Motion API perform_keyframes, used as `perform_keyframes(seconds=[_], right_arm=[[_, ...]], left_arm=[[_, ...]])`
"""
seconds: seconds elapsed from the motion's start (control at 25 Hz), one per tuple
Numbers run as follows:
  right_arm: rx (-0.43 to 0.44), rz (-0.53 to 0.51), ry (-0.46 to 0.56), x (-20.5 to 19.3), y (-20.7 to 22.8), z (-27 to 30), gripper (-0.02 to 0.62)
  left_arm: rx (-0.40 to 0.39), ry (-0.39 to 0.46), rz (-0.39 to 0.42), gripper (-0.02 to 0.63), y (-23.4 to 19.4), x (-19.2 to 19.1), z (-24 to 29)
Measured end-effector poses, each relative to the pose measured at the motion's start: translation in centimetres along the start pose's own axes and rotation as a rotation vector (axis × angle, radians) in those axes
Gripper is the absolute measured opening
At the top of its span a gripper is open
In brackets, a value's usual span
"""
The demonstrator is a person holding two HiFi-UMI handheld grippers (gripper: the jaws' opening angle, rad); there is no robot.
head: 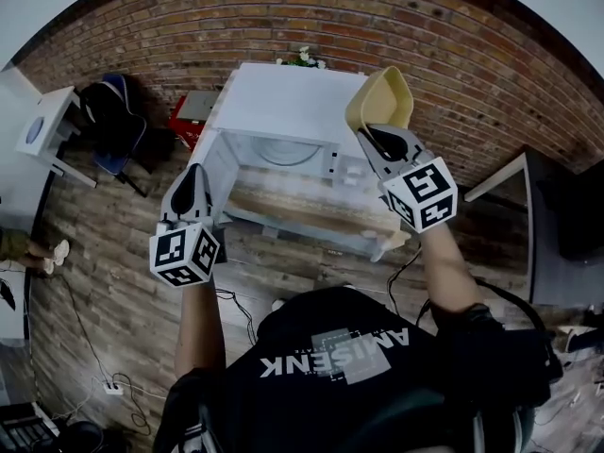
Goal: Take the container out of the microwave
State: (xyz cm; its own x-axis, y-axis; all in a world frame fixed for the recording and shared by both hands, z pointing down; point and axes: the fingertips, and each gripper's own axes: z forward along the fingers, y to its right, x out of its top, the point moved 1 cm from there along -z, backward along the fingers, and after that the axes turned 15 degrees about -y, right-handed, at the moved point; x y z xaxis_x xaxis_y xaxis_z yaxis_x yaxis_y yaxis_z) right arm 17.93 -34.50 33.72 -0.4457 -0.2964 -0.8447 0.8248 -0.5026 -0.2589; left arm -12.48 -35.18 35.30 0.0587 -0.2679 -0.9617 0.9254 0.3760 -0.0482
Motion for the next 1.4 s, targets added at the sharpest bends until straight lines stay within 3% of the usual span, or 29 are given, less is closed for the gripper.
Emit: perform_keyframes(seconds=[0.36,0.56,1.4], right_arm=[[-0.021,0.058,0.058,-0.2,3.3,-1.5,0.051],[-0.026,0.057,0.069,0.0,3.7,-1.9,0.051],[-0.040,0.059,0.087,0.5,3.6,-2.1,0.051]], left_arm=[[0.088,0.006,-0.016,0.011,-1.1,0.2,-1.9],[0.061,0.018,-0.016,0.011,-0.6,-0.1,-2.4],[0.091,0.019,-0.041,0.011,-0.3,0.2,-2.9]])
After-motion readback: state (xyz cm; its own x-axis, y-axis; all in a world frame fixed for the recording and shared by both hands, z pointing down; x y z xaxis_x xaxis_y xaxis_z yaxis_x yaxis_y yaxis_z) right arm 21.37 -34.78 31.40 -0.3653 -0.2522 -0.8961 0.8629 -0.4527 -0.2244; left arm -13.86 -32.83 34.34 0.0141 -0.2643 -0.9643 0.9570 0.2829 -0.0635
